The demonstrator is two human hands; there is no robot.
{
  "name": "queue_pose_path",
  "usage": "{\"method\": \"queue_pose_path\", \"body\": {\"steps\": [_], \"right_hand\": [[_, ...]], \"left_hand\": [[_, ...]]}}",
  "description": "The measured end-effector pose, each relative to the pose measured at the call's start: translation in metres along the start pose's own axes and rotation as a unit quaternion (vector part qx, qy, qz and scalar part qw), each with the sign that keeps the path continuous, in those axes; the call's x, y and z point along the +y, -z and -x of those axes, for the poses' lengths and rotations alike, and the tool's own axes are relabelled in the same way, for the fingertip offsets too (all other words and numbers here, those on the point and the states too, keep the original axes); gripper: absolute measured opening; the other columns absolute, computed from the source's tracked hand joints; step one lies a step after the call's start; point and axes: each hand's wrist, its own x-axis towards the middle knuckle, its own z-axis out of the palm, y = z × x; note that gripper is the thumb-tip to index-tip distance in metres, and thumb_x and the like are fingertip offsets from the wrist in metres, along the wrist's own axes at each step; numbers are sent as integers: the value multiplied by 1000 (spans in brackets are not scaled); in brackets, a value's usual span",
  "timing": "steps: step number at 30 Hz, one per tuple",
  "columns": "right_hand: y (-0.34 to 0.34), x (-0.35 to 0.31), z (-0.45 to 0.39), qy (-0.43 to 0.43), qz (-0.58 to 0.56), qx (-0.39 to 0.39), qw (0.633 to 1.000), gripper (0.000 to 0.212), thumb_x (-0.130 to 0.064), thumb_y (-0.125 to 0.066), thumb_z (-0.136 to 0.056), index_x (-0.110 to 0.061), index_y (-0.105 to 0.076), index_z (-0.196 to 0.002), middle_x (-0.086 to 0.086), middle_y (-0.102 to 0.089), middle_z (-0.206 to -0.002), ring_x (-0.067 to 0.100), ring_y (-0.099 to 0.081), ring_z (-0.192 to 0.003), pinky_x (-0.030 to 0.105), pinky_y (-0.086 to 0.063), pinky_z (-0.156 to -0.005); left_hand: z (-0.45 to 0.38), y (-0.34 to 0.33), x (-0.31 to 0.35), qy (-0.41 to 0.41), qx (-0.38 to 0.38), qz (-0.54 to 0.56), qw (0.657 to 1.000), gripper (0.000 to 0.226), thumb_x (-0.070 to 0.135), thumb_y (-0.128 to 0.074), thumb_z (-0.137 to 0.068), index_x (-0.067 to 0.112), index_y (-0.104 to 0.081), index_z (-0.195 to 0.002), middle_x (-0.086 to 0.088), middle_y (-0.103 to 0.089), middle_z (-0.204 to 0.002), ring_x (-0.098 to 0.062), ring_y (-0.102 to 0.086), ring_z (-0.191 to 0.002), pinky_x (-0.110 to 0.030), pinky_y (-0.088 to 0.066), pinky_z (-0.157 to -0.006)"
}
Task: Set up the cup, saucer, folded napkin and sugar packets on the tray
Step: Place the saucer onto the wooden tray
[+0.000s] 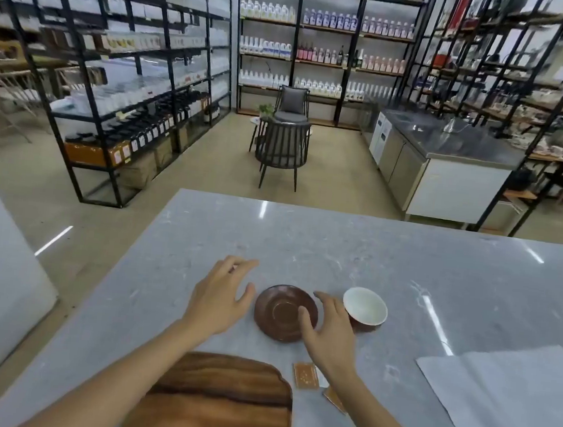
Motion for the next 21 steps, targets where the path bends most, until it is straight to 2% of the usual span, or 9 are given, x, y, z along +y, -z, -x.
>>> {"method": "queue_pose_path", "body": {"steps": [4, 7, 10, 12, 14, 16, 18, 19, 21], "right_hand": [[-16, 19, -2, -65, -14, -47, 997, 48, -37, -66, -93, -18, -59, -136, 2, -58, -131, 21, -59, -120, 37, -50, -100], [-28, 34, -1, -97, -33, -65, 993, 55, -31, -68, -93, -13, -54, -143, 8, -55, -138, 22, -52, -129, 33, -43, -108], [-36, 45, -3, -119, -42, -75, 989, 56, -27, -68, -93, -11, -52, -144, 9, -55, -140, 22, -49, -132, 33, -41, -110], [-41, 49, -6, -119, -49, -80, 988, 53, -23, -66, -93, -10, -53, -143, 8, -58, -139, 20, -49, -131, 35, -42, -109], [-45, 53, -10, -118, -57, -82, 988, 50, -19, -65, -93, -8, -54, -141, 8, -60, -136, 21, -52, -128, 38, -46, -107], [-48, 57, -12, -124, -63, -85, 987, 48, -15, -66, -92, -7, -56, -139, 8, -61, -133, 21, -56, -123, 28, -49, -102], [-50, 61, -15, -133, -68, -86, 985, 48, -10, -67, -90, -6, -58, -137, 9, -63, -129, 16, -58, -112, 3, -43, -86], [-51, 62, -15, -135, -74, -86, 984, 49, -7, -68, -89, -5, -59, -137, 9, -63, -126, 12, -57, -105, -2, -41, -78], [-51, 65, -16, -137, -90, -87, 983, 50, -5, -68, -88, -6, -58, -138, 9, -63, -123, 4, -57, -93, -2, -43, -71]], "left_hand": [[1, -35, -17, 67, -74, 55, 993, 44, 33, -54, -100, 29, -51, -143, 7, -57, -132, -14, -51, -126, -31, -47, -99], [1, -59, -24, 123, -100, 117, 980, 43, 29, -56, -100, 26, -52, -142, 4, -58, -130, -18, -51, -128, -30, -41, -105], [-4, -78, -30, 160, -139, 135, 968, 49, 32, -58, -100, 23, -49, -147, -3, -52, -143, -22, -46, -136, -38, -38, -114], [-8, -89, -34, 178, -166, 139, 960, 55, 36, -59, -99, 23, -44, -151, -5, -49, -148, -23, -45, -138, -40, -37, -117], [-12, -99, -39, 190, -180, 149, 954, 60, 36, -61, -98, 23, -41, -153, -4, -52, -146, -21, -52, -131, -37, -42, -112], [-13, -107, -43, 185, -189, 161, 951, 63, 33, -66, -95, 25, -42, -153, -1, -59, -137, -13, -62, -113, -30, -49, -102], [-12, -115, -44, 175, -200, 179, 947, 66, 28, -70, -93, 26, -42, -153, 0, -60, -134, -11, -65, -104, -30, -53, -98], [-9, -118, -45, 174, -202, 185, 946, 68, 26, -72, -92, 25, -42, -153, -1, -57, -134, -11, -65, -102, -29, -54, -97], [-7, -124, -46, 185, -196, 189, 944, 72, 22, -74, -90, 20, -41, -153, -1, -50, -135, -10, -64, -98, -19, -54, -91]]}}
